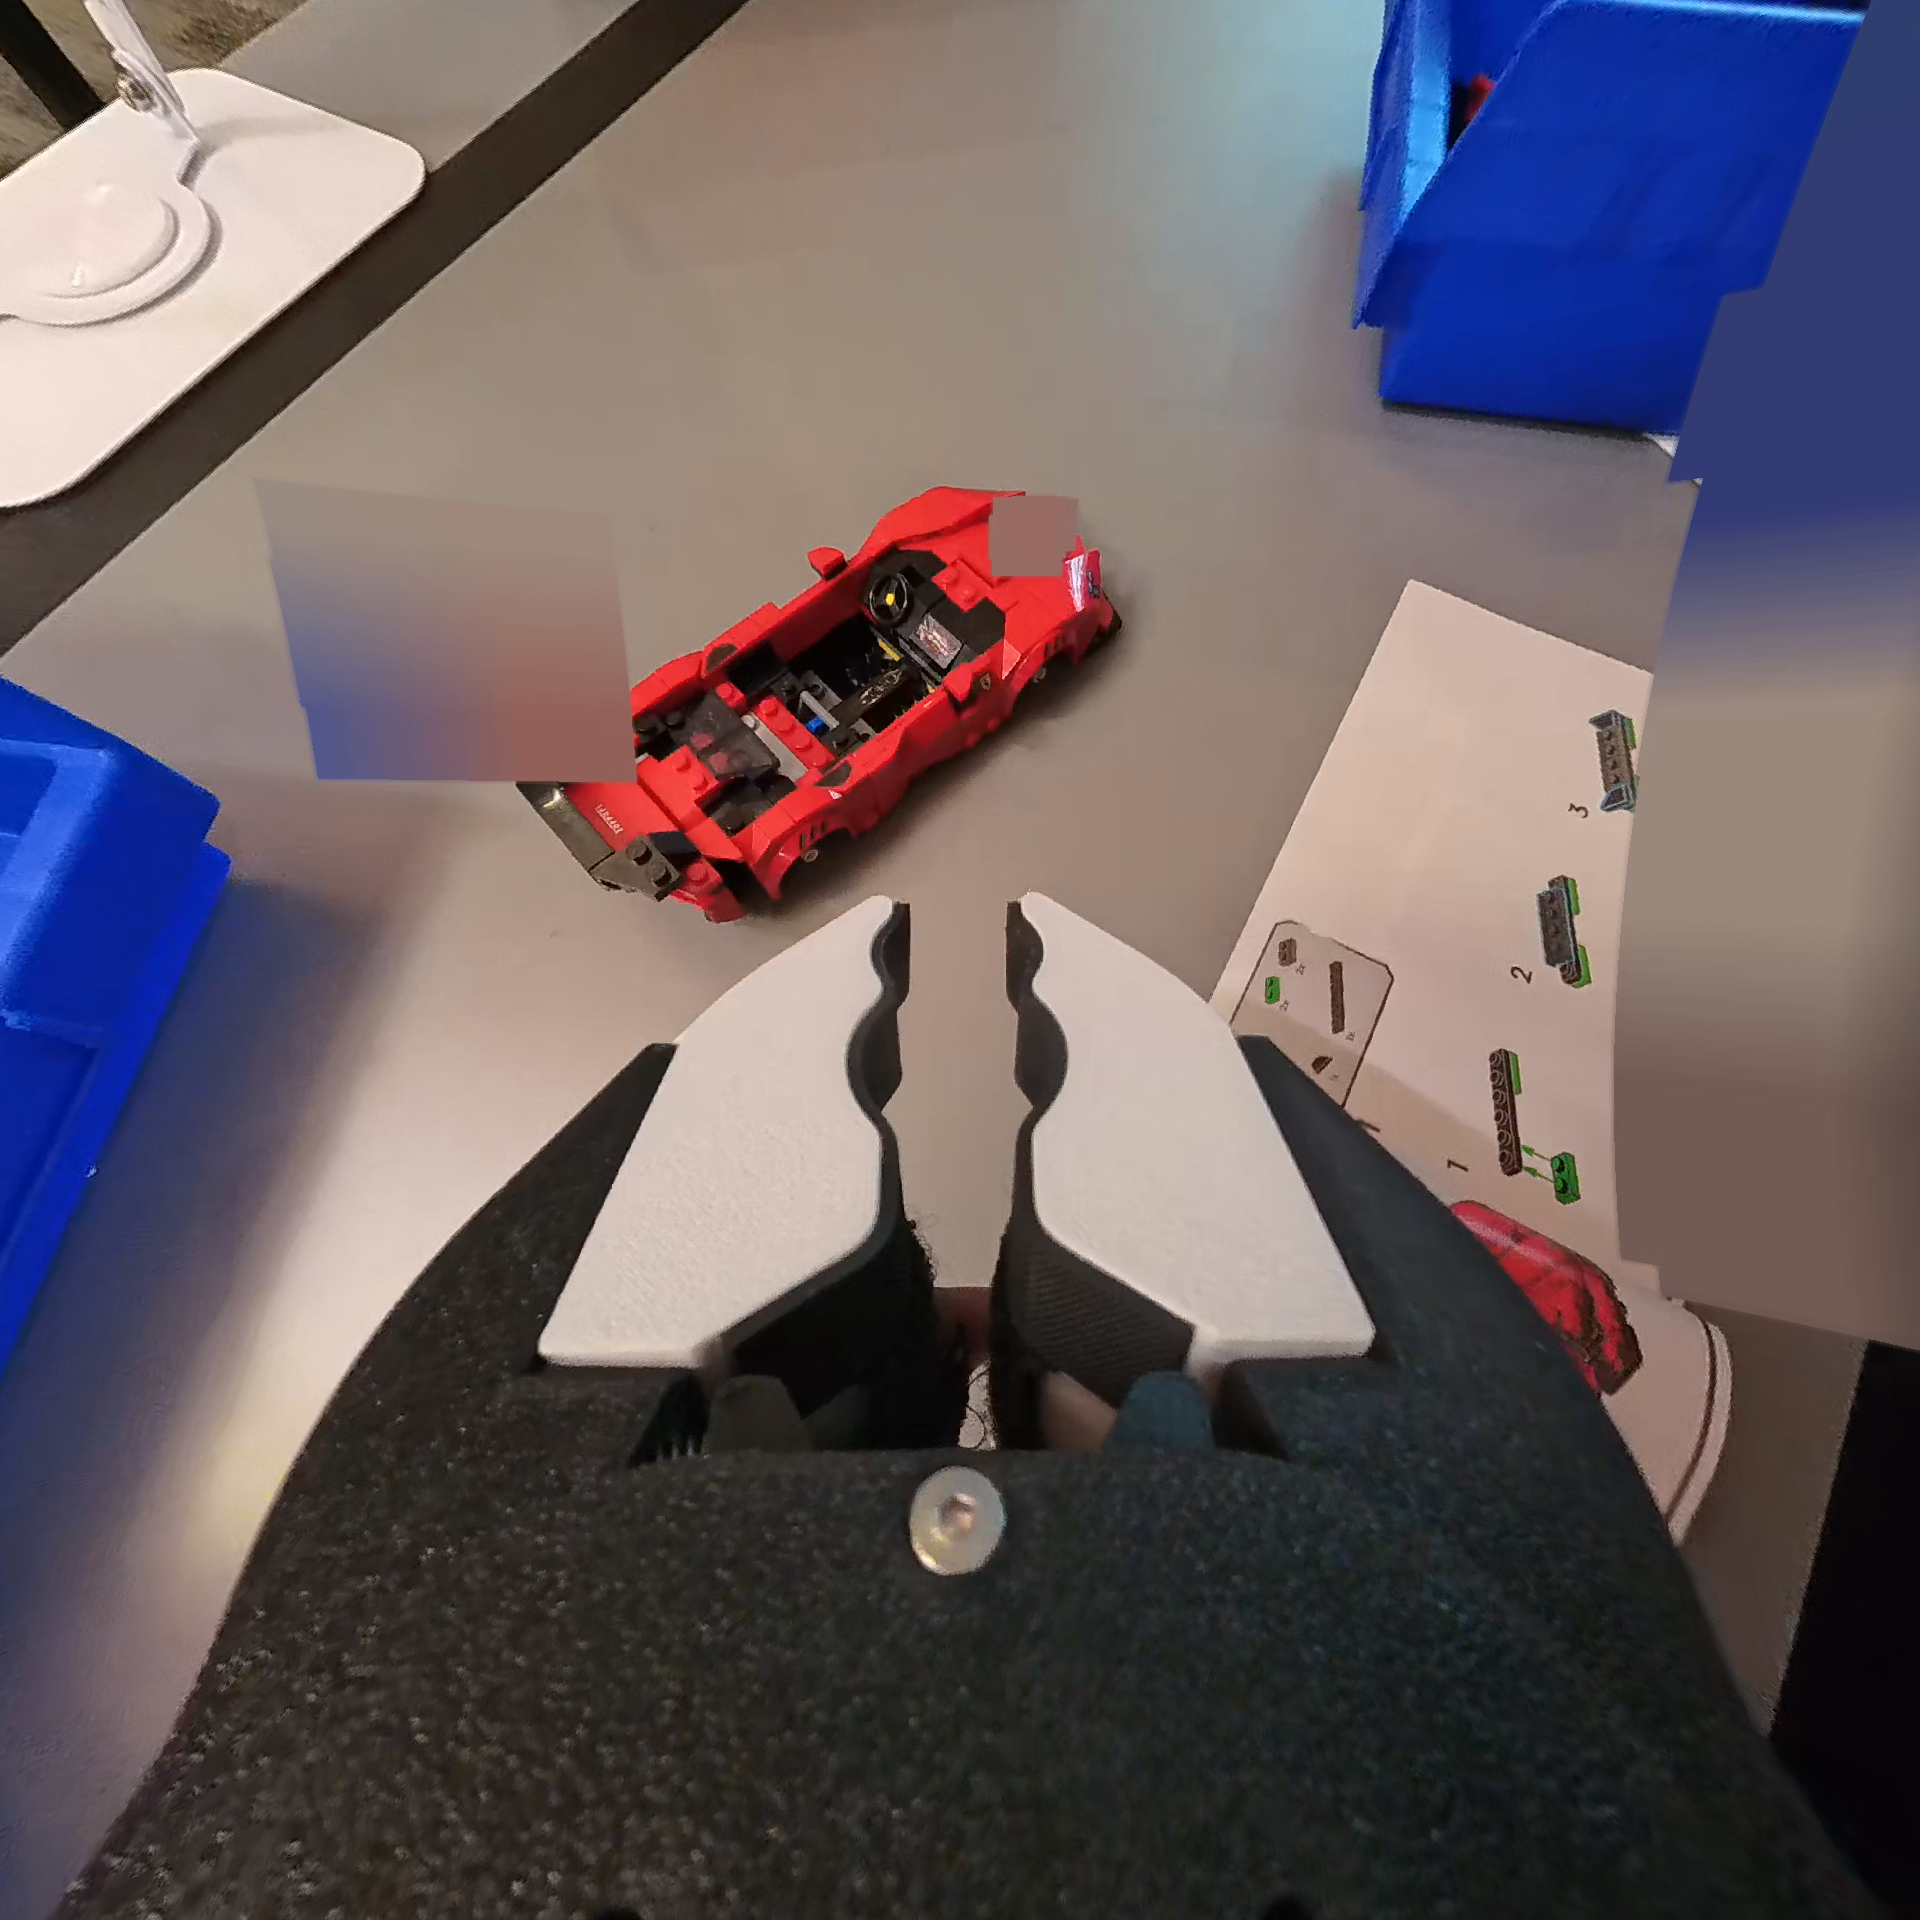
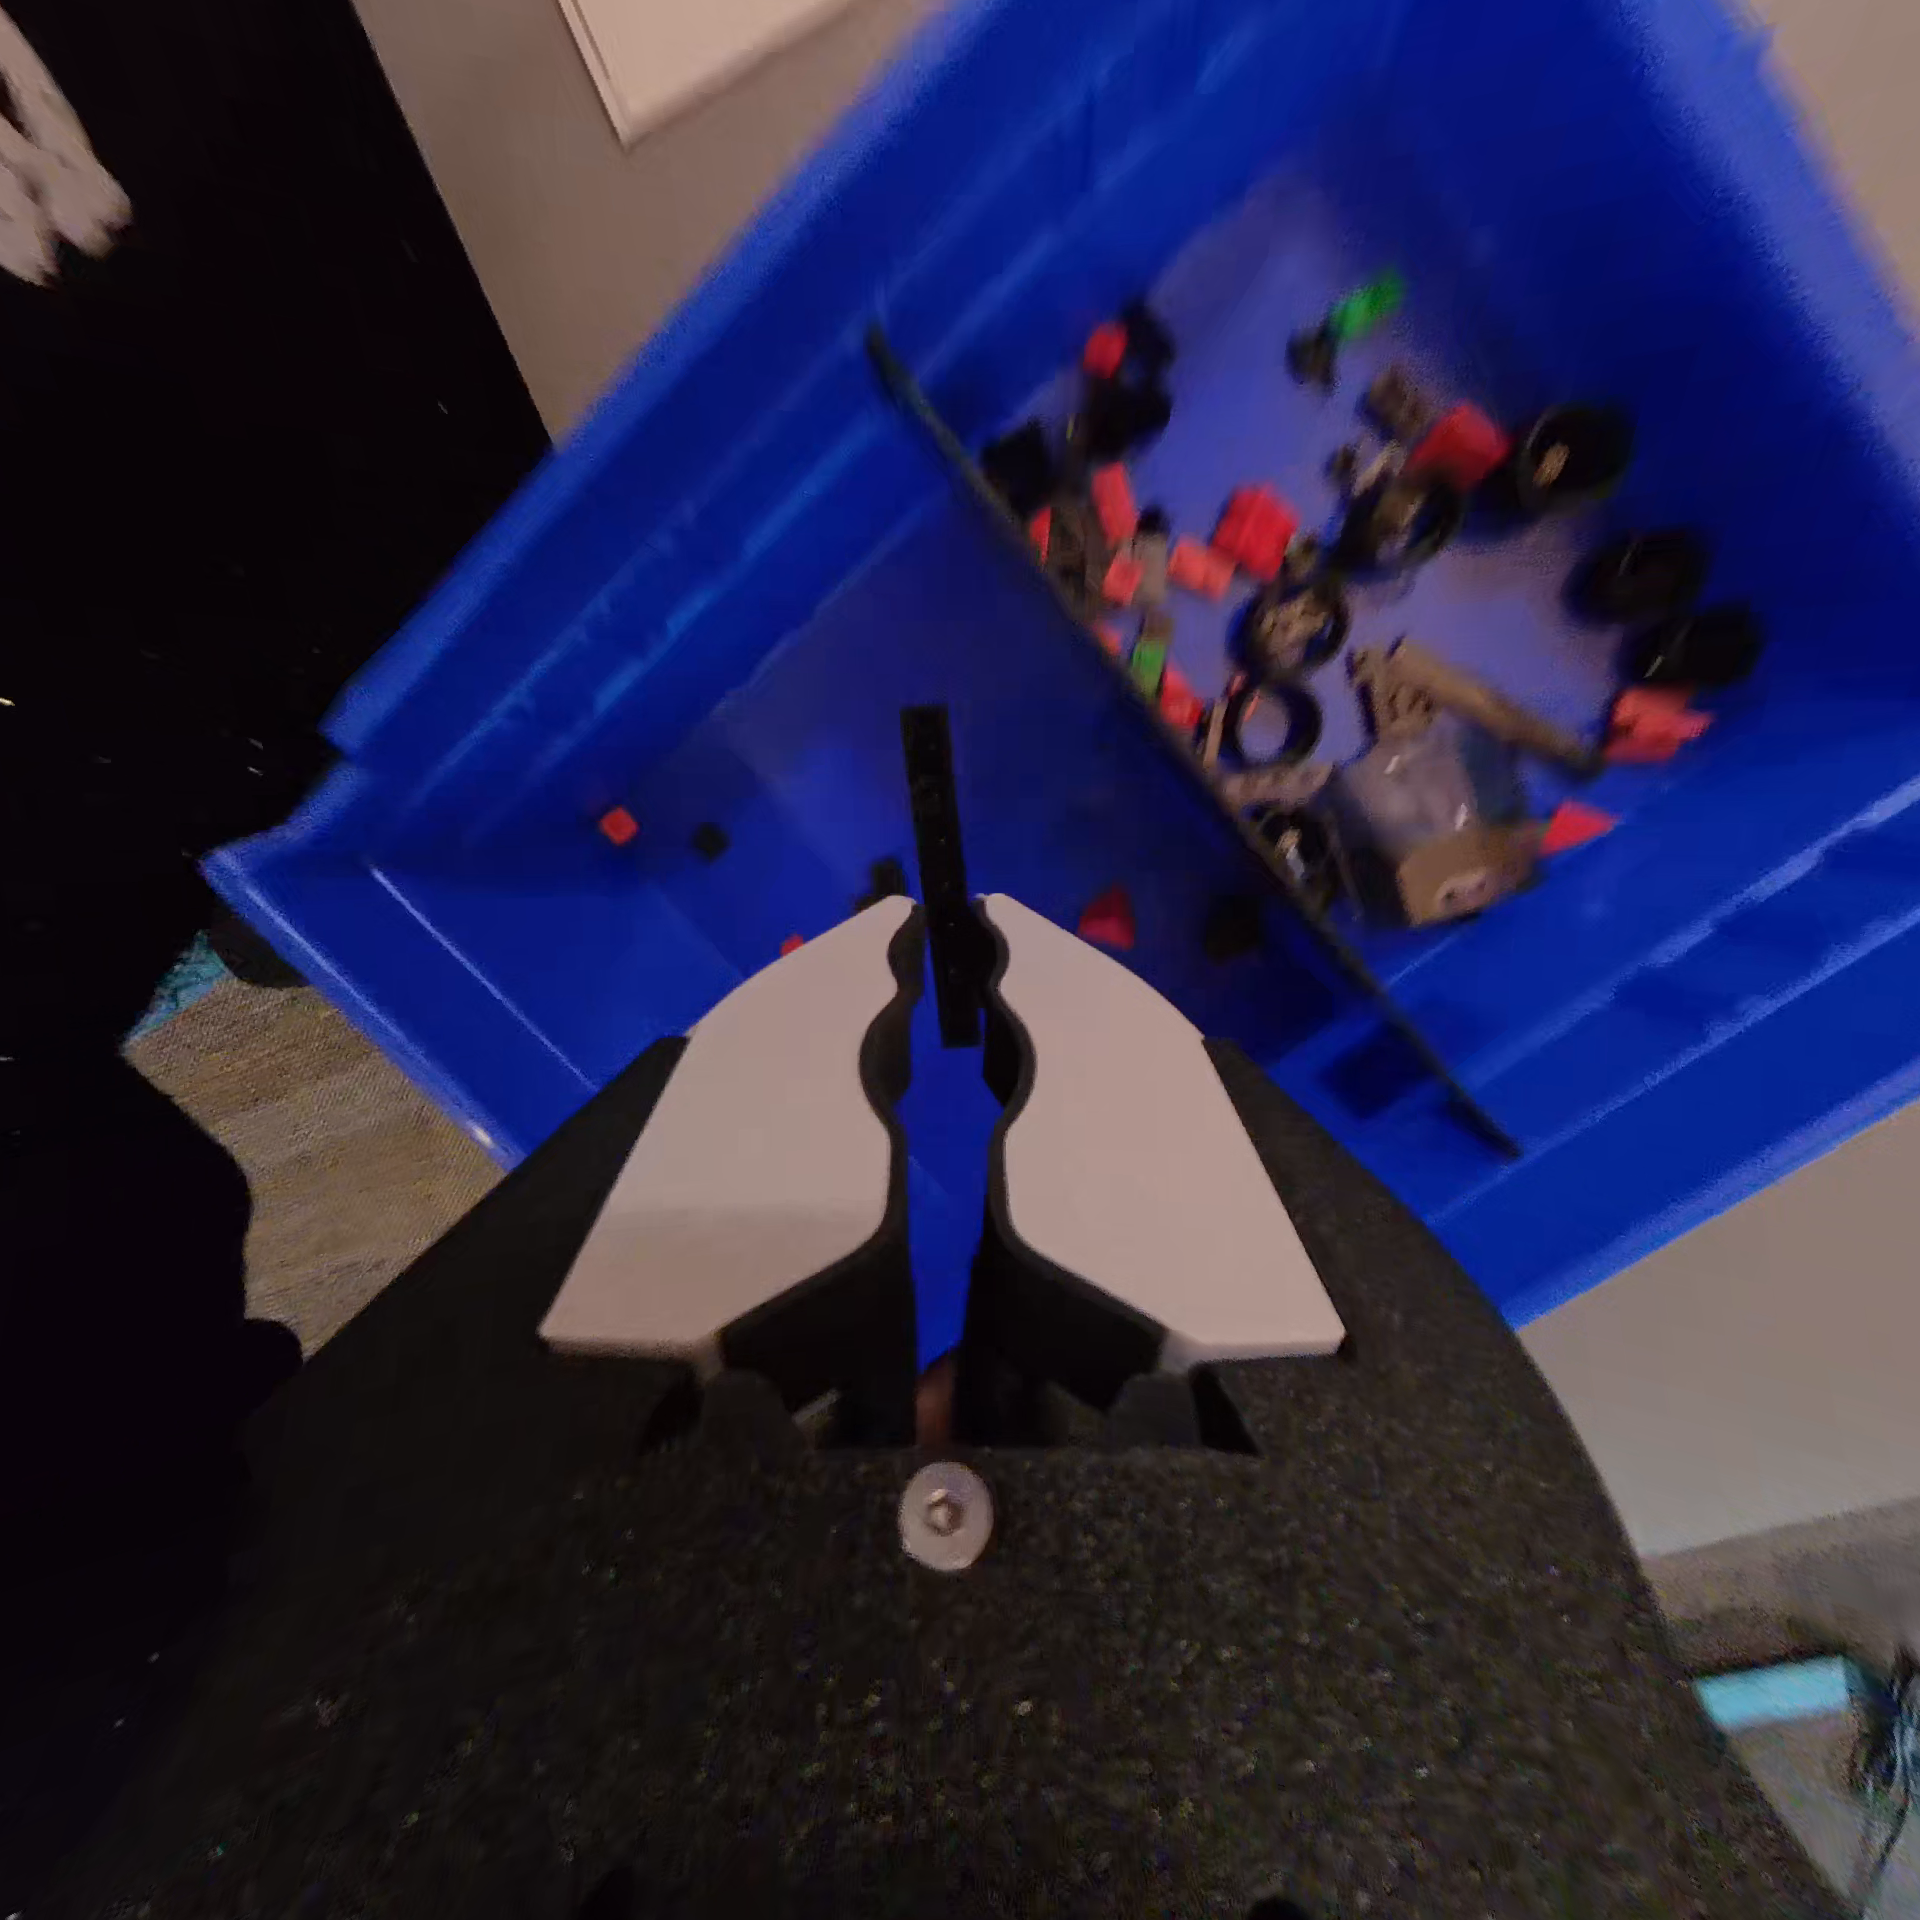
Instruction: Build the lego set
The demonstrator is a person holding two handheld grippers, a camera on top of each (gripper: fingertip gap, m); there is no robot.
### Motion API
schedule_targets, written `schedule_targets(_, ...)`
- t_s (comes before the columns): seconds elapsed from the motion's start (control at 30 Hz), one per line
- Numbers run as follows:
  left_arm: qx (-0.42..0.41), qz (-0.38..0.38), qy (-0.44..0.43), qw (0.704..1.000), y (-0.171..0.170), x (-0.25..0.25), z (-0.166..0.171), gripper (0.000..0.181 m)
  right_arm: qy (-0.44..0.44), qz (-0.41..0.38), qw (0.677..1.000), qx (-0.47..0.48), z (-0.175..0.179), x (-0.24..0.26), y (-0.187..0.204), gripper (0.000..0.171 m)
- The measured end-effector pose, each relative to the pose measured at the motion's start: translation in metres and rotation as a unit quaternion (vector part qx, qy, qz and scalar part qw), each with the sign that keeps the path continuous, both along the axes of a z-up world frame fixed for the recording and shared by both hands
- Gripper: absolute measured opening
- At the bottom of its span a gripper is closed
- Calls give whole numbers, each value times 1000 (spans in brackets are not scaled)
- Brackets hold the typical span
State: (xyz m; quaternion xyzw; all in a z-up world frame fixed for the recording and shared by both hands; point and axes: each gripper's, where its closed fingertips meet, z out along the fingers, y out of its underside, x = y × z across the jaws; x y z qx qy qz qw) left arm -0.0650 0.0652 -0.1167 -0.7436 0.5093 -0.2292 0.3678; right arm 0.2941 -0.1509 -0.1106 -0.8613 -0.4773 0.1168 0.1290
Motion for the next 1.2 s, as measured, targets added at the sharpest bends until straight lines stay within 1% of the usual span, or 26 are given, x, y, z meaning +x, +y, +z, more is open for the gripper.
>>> schedule_targets(0.03, -2, -1, -2, 1000, 0, 1, -1, 17, -17, -12, 1000, -8, -9, 5, -5, 15)
schedule_targets(0.07, -3, -2, -4, 1000, 1, 3, -1, 17, -29, -21, 999, -15, -18, 7, -9, 18)
schedule_targets(0.1, -4, -2, -5, 1000, 1, 4, 0, 17, -35, -26, 999, -16, -24, 8, -10, 18)
schedule_targets(0.13, -3, -3, -5, 1000, 1, 5, 1, 17, -41, -32, 999, -3, -28, 10, -8, 11)
schedule_targets(0.17, -1, -4, -4, 1000, 1, 6, 1, 17, -44, -39, 998, 13, -29, 12, -5, 9)
schedule_targets(0.27, 3, -5, 1, 1000, -1, 7, 4, 17, -15, -53, 998, 39, -22, 11, -1, 22)
schedule_targets(0.33, 6, -4, 3, 1000, -2, 6, 5, 17, -19, -65, 997, 45, -20, 16, 2, 21)
schedule_targets(0.4, 6, 1, 4, 1000, -1, 4, 6, 17, -33, -62, 996, 50, -19, 20, 2, 16)
schedule_targets(0.47, 5, 9, 4, 1000, 0, 1, 6, 17, -79, -63, 994, 33, -27, 32, -1, 17)
schedule_targets(0.57, 7, 13, 3, 1000, 0, -1, 7, 17, -167, -68, 983, -38, -51, 57, -9, 18)
schedule_targets(0.63, 7, 16, 4, 1000, 0, -2, 7, 17, -179, -59, 980, -63, -60, 57, -9, 18)
schedule_targets(0.77, 5, 20, 7, 1000, -1, -4, 6, 17, -189, -44, 979, -69, -69, 53, -2, 18)
schedule_targets(0.87, 7, 24, 5, 1000, -1, -7, 7, 17, -198, -44, 975, -87, -78, 55, -5, 16)
schedule_targets(0.97, 7, 29, -2, 1000, -3, -12, 6, 17, -200, -36, 974, -96, -87, 55, -8, 4)
schedule_targets(1.03, 5, 31, -9, 999, -4, -14, 6, 17, -174, -40, 982, -60, -78, 49, -1, 4)
schedule_targets(1.1, 2, 29, -21, 999, -7, -14, 6, 17, -102, -52, 993, 15, -55, 35, 16, 4)
schedule_targets(1.13, 1, 26, -31, 999, -9, -13, 7, 17, -41, -66, 995, 66, -36, 23, 29, 4)
schedule_targets(1.17, -2, 20, -40, 999, -12, -11, 8, 17, 39, -90, 988, 116, -12, 8, 41, 4)
schedule_targets(1.2, -4, 12, -49, 999, -15, -9, 9, 17, 126, -117, 973, 153, 14, -7, 52, 4)
